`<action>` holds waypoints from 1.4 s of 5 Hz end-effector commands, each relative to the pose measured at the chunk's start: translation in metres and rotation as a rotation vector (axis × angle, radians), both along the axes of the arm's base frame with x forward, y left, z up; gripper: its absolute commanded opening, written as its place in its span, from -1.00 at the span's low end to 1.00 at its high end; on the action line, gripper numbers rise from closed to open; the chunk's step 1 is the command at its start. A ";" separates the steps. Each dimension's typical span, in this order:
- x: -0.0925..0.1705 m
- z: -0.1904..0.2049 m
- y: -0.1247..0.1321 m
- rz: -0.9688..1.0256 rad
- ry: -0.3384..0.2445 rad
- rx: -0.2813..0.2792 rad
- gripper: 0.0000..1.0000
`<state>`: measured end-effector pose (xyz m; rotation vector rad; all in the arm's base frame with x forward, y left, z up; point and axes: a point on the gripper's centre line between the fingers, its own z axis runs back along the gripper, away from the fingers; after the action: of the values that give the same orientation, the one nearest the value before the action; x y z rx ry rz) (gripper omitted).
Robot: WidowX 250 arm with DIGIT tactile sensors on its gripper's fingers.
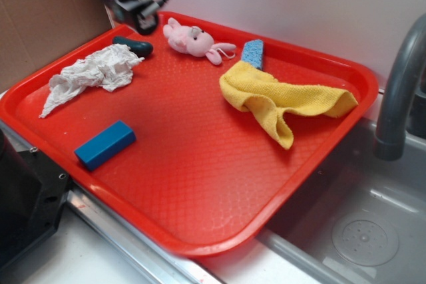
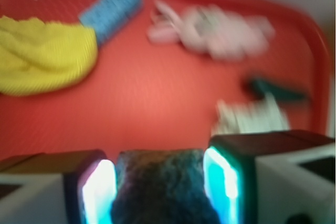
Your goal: Grab the rock.
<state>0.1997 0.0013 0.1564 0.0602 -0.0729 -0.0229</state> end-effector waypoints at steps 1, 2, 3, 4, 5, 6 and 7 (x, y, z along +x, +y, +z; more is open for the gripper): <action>-0.024 0.072 -0.033 0.173 -0.038 -0.041 -1.00; -0.030 0.082 -0.044 0.198 -0.008 -0.077 -1.00; -0.031 0.083 -0.040 0.163 -0.008 -0.158 -1.00; -0.029 0.079 -0.028 0.188 -0.051 -0.144 -1.00; -0.012 0.062 -0.010 0.216 -0.074 -0.096 -1.00; 0.001 0.052 0.002 0.237 -0.083 -0.033 -1.00; 0.011 0.040 0.014 0.252 -0.051 -0.023 -1.00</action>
<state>0.2024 0.0206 0.1860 0.0482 -0.0922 0.2320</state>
